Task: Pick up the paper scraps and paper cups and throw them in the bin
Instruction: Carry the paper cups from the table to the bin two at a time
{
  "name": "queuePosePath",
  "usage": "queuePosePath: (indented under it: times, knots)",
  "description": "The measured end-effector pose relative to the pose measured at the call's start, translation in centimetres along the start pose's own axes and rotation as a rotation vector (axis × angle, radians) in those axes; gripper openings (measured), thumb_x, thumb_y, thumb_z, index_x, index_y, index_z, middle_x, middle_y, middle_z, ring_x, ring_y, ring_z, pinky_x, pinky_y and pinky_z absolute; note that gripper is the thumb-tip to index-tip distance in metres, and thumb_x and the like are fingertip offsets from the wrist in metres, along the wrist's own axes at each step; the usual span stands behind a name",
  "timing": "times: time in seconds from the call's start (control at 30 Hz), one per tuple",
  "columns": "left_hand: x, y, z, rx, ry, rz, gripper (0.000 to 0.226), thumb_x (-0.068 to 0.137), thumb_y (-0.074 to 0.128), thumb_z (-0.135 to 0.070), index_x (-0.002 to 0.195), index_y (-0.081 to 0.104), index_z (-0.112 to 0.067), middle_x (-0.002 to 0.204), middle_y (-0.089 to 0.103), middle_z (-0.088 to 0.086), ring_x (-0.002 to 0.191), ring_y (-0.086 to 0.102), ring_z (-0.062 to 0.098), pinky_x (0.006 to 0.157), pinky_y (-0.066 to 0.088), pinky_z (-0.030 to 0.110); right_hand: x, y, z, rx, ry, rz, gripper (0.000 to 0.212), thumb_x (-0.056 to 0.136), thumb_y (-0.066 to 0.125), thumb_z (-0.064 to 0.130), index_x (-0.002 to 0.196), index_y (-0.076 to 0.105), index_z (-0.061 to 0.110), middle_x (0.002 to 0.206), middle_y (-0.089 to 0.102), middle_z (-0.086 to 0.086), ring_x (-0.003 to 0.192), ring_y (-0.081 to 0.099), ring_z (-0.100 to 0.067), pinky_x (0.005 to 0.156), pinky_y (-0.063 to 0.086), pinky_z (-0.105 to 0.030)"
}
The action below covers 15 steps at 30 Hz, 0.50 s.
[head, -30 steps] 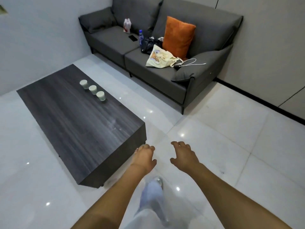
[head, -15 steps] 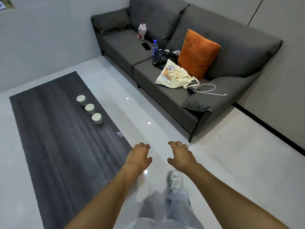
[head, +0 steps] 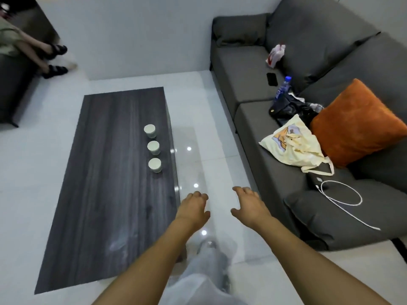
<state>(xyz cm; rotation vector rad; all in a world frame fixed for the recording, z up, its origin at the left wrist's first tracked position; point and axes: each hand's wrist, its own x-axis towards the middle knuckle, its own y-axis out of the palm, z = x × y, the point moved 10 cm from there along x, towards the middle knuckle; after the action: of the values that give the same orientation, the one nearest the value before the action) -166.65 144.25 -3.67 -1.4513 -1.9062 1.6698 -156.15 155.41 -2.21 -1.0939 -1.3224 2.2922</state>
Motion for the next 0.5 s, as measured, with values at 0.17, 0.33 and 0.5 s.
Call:
queuePosePath:
  times: [0.17,0.33,0.5]
  knots:
    - [6.7,-2.6,2.8,-0.067,-0.118,-0.039,0.047,0.090,0.057,-0.030,0.133,0.046,-0.015,0.132,0.048,0.005,0.122,0.045,0.023,0.099,0.042,0.035,8.7,-2.7,2.6,-0.046,-0.117,0.058,0.067,0.090,0.058,0.028,0.148,0.025,0.024,0.148,0.034,-0.006,0.132,0.035,-0.028,0.104,0.041,-0.040]
    - [13.8,-6.7,5.5,-0.113,-0.195,-0.064,0.048,0.089,0.057,-0.030,0.134,0.045,-0.015,0.133,0.048,0.005,0.122,0.045,0.025,0.097,0.042,0.036,17.0,-5.6,5.9,-0.059,-0.194,0.091,0.066,0.089,0.060,0.026,0.146,0.027,0.026,0.147,0.035,-0.004,0.130,0.036,-0.026,0.101,0.042,-0.039]
    - [18.3,-11.1,8.6,-0.162,-0.287,-0.115,0.043,0.087,0.057,-0.028,0.127,0.049,-0.014,0.129,0.051,0.007,0.120,0.046,0.027,0.094,0.041,0.036,23.4,-8.2,9.5,-0.101,-0.281,0.143,0.069,0.088,0.059,0.023,0.148,0.025,0.024,0.147,0.034,-0.005,0.131,0.034,-0.027,0.102,0.041,-0.039]
